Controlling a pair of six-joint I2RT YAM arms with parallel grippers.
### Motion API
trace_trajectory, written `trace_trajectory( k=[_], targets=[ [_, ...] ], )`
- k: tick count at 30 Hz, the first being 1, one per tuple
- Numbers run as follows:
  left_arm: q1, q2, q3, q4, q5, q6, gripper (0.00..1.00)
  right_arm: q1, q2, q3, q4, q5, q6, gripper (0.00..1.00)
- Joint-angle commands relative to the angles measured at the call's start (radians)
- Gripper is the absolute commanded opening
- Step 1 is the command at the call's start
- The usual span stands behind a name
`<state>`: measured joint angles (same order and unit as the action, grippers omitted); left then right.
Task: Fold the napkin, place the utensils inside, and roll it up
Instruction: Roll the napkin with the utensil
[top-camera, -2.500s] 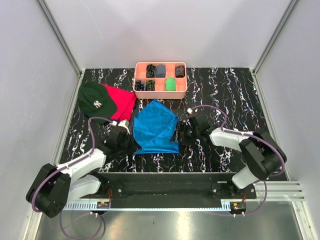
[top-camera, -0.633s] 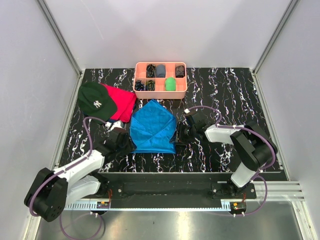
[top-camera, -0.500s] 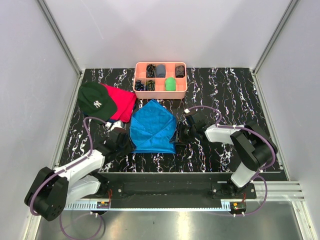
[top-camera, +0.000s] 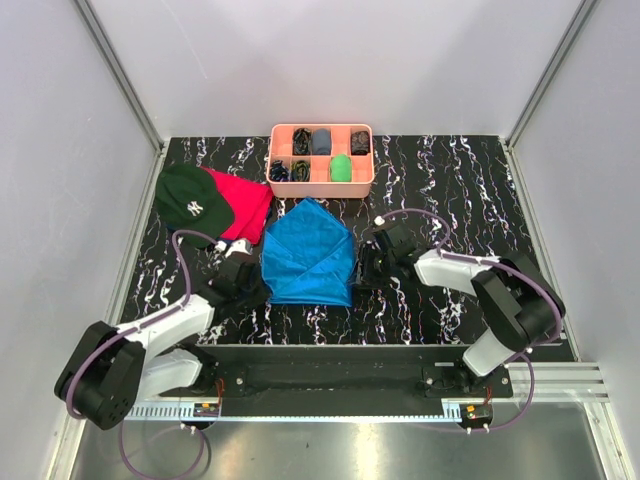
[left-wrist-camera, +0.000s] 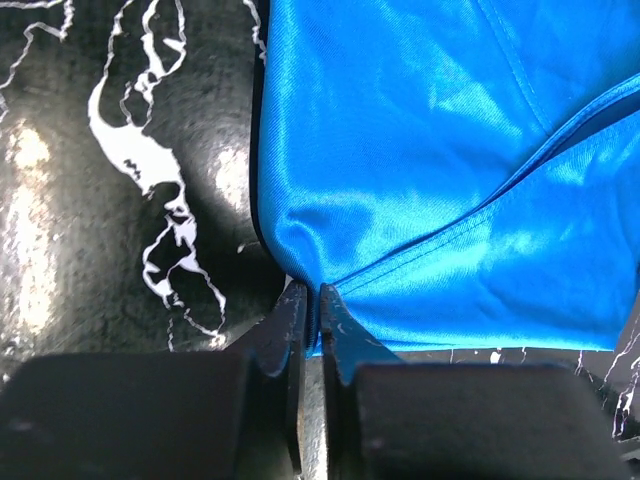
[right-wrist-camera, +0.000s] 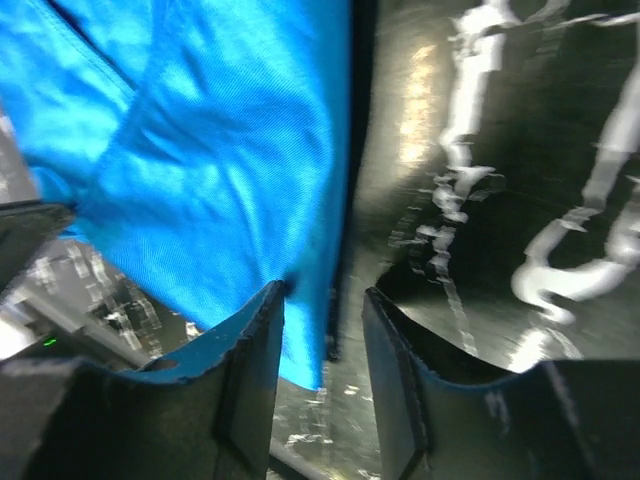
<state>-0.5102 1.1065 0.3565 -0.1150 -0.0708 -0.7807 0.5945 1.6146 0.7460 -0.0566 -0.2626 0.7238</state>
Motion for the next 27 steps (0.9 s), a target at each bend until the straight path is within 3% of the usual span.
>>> trace_trajectory(
  k=[1,4,8,19,27],
  targets=[
    [-0.002,0.038,0.021,-0.021,0.029,0.04,0.0,0.008,-0.083,0.015,-0.118,0.166,-0.141,0.48],
    [0.007,0.035,0.039,-0.026,0.064,0.063,0.0,0.066,-0.172,0.03,-0.118,0.252,-0.258,0.53],
    [0.056,0.024,0.065,-0.044,0.15,0.08,0.0,0.243,-0.226,0.078,-0.111,0.465,-0.423,0.6],
    [0.196,0.027,0.11,-0.083,0.414,0.104,0.0,0.563,-0.03,0.191,0.037,0.648,-0.688,0.68],
    [0.248,0.047,0.107,-0.064,0.485,0.093,0.0,0.659,0.053,0.194,0.132,0.7,-0.787,0.68]
  ],
)
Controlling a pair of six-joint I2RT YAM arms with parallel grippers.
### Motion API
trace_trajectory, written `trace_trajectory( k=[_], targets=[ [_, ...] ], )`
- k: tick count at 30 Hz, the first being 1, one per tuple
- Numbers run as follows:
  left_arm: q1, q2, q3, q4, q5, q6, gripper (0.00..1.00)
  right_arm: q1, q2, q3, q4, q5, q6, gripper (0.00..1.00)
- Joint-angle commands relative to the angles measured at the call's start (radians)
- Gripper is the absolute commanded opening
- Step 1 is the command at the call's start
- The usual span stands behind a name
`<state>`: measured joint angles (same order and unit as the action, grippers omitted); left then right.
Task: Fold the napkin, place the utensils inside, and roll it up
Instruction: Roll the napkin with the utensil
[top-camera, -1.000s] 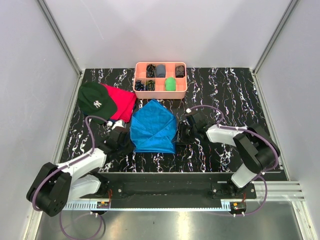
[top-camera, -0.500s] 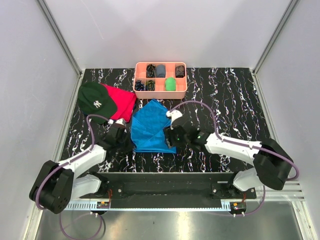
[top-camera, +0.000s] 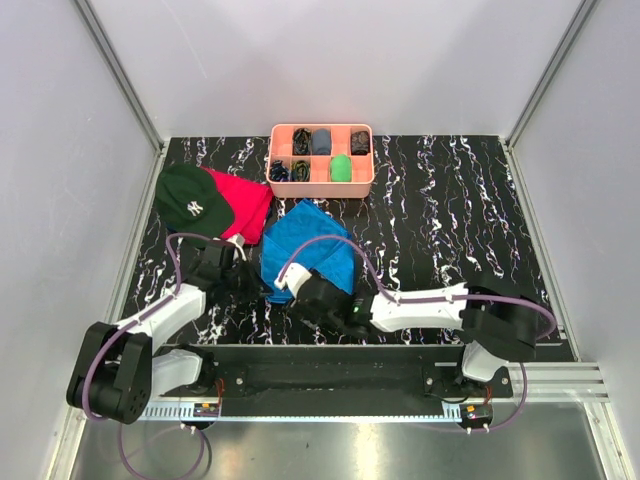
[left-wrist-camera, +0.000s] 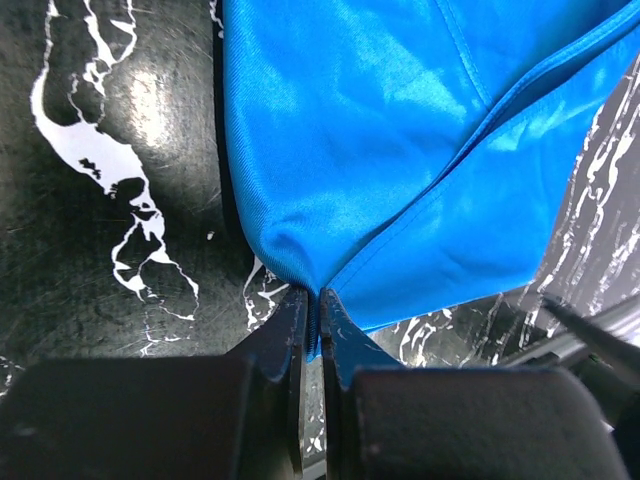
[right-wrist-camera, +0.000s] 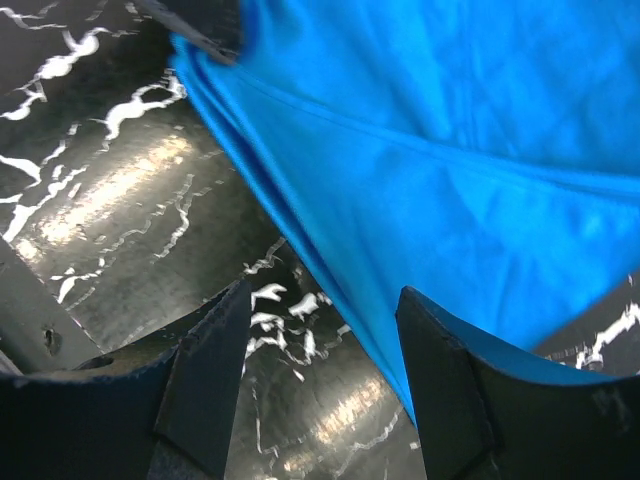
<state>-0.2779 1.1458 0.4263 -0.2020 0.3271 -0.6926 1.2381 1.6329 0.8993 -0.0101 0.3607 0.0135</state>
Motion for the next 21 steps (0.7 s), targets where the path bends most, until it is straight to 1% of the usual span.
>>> trace_trajectory(
  k=[1,6,11,12,13,15,17,21],
  targets=[
    [0.02,0.006,0.037,0.023,0.089,0.004,0.0,0.017,0.056,0.043,0.087,0.076,-0.081,0.68],
    [0.032,0.003,0.034,0.023,0.098,0.002,0.0,0.037,0.099,0.044,0.096,0.069,-0.104,0.67],
    [0.039,0.003,0.031,0.023,0.102,0.002,0.0,0.038,0.153,0.053,0.108,0.142,-0.121,0.66],
    [0.04,0.005,0.031,0.021,0.104,0.002,0.0,0.038,0.171,0.056,0.108,0.158,-0.132,0.64],
    [0.042,0.003,0.029,0.021,0.105,0.002,0.0,0.038,0.182,0.068,0.107,0.214,-0.135,0.64],
    [0.043,0.002,0.031,0.021,0.107,0.002,0.0,0.038,0.211,0.079,0.098,0.276,-0.156,0.62],
    [0.045,0.002,0.031,0.021,0.109,0.002,0.0,0.038,0.226,0.084,0.098,0.293,-0.171,0.59],
    [0.046,0.005,0.028,0.033,0.119,0.002,0.0,0.038,0.245,0.081,0.108,0.281,-0.205,0.5]
  ],
)
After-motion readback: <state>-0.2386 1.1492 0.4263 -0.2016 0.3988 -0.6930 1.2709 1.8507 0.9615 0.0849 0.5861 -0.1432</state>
